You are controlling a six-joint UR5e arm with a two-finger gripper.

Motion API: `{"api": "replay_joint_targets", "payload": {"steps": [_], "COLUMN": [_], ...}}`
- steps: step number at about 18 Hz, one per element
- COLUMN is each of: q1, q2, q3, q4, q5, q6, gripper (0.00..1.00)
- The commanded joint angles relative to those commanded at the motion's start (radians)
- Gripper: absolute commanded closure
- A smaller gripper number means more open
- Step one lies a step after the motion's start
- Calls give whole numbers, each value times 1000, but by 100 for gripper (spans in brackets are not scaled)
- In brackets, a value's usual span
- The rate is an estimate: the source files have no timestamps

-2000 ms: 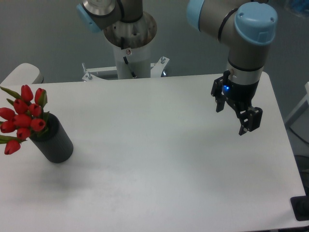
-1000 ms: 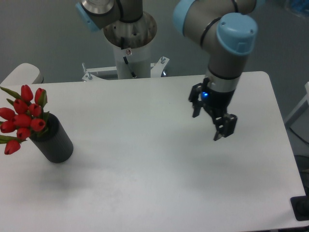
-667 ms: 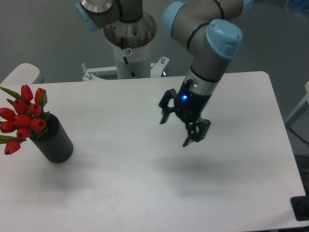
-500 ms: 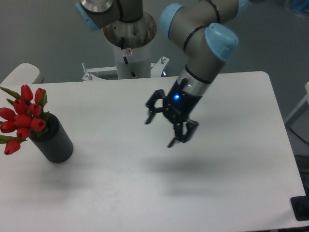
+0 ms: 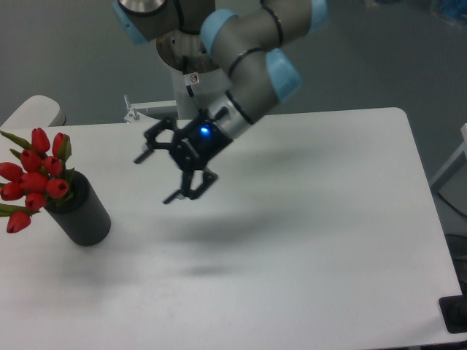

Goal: Pick up the flowers from the vase
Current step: 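Lower the open gripper around the tulip stems above the vase rim, then close the gripper on the tulip stems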

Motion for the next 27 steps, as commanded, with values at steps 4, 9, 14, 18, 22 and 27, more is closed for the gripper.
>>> {"api": "replay_joint_targets", "payload": {"steps": [4, 9, 14, 18, 22, 27], "q1": [-111, -161, -192, -209, -215, -226], "q2": [-38, -101, -127, -135, -137, -137], "q3": [-12, -9, 8, 8, 9, 15], "q4": [120, 230, 236, 236, 238, 238], "q5": [-2, -20, -26, -28, -28, -28], "q6": [-18, -38, -47, -55, -75, -77], "gripper": [0, 0, 0, 0, 11, 30]}}
